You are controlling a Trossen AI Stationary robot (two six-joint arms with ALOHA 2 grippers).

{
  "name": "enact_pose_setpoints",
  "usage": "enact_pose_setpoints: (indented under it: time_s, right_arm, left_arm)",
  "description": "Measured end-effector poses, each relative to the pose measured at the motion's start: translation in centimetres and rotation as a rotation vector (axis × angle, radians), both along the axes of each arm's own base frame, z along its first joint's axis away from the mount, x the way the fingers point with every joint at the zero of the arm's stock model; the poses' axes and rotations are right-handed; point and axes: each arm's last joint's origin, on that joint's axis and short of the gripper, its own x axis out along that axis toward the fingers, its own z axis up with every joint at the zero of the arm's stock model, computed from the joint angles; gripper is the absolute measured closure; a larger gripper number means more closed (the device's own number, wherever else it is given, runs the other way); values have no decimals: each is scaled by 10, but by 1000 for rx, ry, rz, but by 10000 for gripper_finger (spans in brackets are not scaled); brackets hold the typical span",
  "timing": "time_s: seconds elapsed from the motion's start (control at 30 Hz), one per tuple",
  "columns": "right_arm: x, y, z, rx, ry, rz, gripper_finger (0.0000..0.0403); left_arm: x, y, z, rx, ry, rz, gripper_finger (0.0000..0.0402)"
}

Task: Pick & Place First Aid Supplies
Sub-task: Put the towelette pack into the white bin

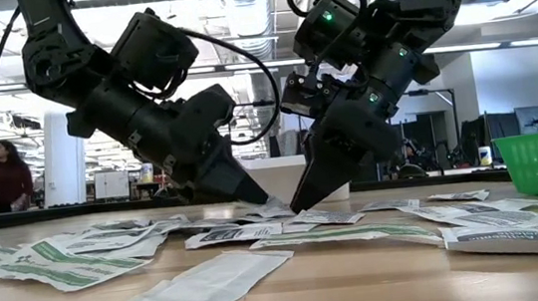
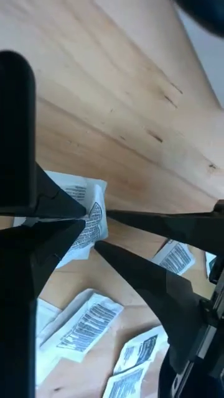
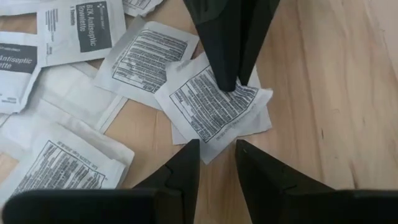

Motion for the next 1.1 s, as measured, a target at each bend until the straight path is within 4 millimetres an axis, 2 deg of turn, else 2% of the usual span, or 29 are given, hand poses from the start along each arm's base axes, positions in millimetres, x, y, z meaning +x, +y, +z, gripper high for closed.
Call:
enact_pose_setpoints:
  time_s: [0.2,0.4,0.5,0.63,0.73,0.87,1.1]
  right_arm:
    - [0,0,0,22,5,-28,305]
    - [-1,0,-1,31,11,-39,305]
    - [-1,0,-1,32,13,-40,305]
    - [0,0,0,34,0,-40,305]
    - [0,0,0,35,-6,-40,305]
    - [0,0,0,36,-6,-40,305]
    - [0,0,0,36,-8,-39,305]
  left_arm:
    - [-2,0,11,67,-36,3,390]
    - [-12,1,41,236,-84,81,393]
    - [-17,11,59,341,-123,168,390]
    - [-21,40,74,396,-156,294,391]
    - [-23,68,76,416,-148,386,390]
    - [-24,98,64,364,-103,457,374]
    - [-19,108,47,331,-64,435,331]
